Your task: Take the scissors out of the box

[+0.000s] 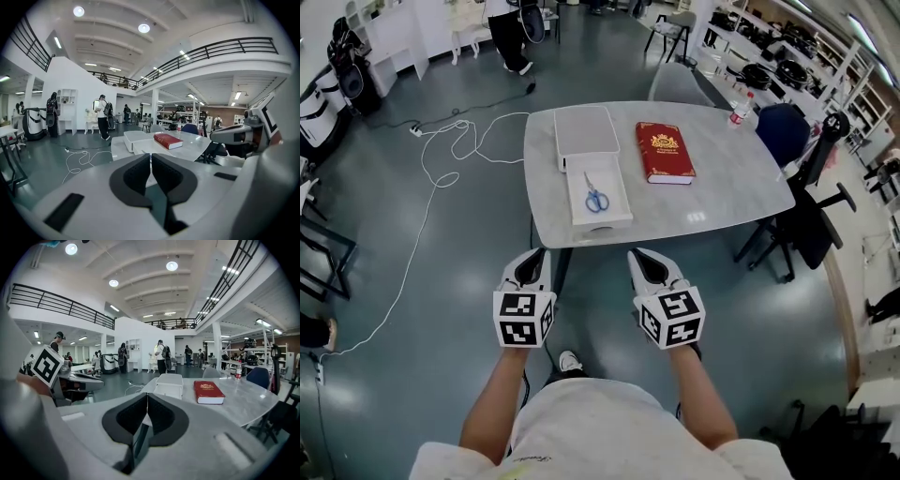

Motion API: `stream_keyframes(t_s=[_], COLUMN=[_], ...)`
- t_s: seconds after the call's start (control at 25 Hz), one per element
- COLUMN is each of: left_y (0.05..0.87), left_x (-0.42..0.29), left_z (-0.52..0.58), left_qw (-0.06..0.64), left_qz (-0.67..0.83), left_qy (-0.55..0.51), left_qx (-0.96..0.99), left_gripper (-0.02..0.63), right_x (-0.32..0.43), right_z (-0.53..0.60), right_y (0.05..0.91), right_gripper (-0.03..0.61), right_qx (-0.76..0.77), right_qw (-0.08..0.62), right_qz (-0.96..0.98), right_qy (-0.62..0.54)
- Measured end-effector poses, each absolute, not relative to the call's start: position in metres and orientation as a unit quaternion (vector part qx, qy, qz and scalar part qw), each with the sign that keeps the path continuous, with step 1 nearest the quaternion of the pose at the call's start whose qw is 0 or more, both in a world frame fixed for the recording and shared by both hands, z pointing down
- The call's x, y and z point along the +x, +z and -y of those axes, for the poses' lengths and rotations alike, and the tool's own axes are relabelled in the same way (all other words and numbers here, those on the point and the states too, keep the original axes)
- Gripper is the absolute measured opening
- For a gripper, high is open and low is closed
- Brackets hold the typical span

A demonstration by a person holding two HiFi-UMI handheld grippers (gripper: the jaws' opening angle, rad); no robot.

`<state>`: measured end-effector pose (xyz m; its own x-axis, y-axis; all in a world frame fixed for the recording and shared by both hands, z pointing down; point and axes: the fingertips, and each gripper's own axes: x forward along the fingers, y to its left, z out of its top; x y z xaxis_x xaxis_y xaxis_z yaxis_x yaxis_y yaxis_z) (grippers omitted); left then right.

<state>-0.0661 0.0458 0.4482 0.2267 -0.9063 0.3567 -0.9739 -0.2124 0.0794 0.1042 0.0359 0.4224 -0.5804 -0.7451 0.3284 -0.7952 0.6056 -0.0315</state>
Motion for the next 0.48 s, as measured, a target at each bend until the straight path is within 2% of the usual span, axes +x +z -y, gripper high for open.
stream_keyframes(t_s=[0.48], left_y=[0.454], left_x=[-0.098], left_z=[-0.005], left_qw=[0.145], left_qz=[0.592], left_qy=[0.112], left_qx=[0.785], left_gripper=[0.018], right_x=[0.077], right_z=[-0.003], right_y=[0.429], right_gripper=[0.006], right_qx=[0.457], right_qw=[0.157], right_qz=[0.871], right_qy=[0.086])
